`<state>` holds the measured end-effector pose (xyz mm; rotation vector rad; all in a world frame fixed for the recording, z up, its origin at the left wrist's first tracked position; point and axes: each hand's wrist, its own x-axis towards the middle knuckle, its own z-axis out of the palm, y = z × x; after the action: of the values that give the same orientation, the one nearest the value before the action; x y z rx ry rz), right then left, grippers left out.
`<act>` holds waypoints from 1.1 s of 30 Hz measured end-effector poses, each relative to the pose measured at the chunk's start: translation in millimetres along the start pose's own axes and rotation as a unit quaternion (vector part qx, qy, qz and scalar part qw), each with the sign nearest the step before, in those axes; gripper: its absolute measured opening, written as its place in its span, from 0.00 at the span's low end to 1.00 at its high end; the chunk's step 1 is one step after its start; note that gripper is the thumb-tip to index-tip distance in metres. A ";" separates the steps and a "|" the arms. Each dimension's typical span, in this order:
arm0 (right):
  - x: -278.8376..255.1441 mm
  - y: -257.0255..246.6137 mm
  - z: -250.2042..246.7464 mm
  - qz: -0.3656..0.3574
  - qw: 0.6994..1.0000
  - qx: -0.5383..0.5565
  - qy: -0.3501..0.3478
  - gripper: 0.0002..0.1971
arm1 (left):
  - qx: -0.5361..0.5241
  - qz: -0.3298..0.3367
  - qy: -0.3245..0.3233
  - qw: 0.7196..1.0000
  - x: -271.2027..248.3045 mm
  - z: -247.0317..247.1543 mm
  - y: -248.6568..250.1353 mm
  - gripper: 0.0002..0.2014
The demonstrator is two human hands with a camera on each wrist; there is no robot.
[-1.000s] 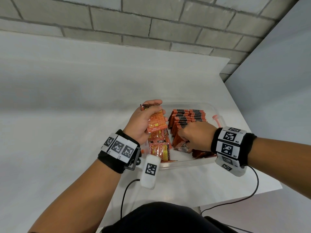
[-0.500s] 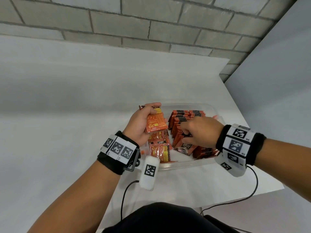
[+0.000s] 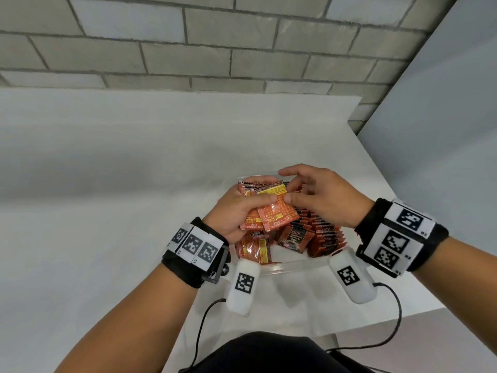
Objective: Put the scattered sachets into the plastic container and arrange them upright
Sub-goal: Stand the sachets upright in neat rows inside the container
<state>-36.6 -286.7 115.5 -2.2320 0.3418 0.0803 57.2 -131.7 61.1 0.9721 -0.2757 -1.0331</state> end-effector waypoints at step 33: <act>-6.8 14.5 3.8 0.101 0.939 -0.291 -0.155 0.05 | -0.015 0.032 0.066 0.997 8.8 -28.1 -1.6 0.26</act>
<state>-46.8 -291.0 103.3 -2.6990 0.4099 0.7197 78.0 -123.8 41.6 0.9929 -0.1800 -0.9092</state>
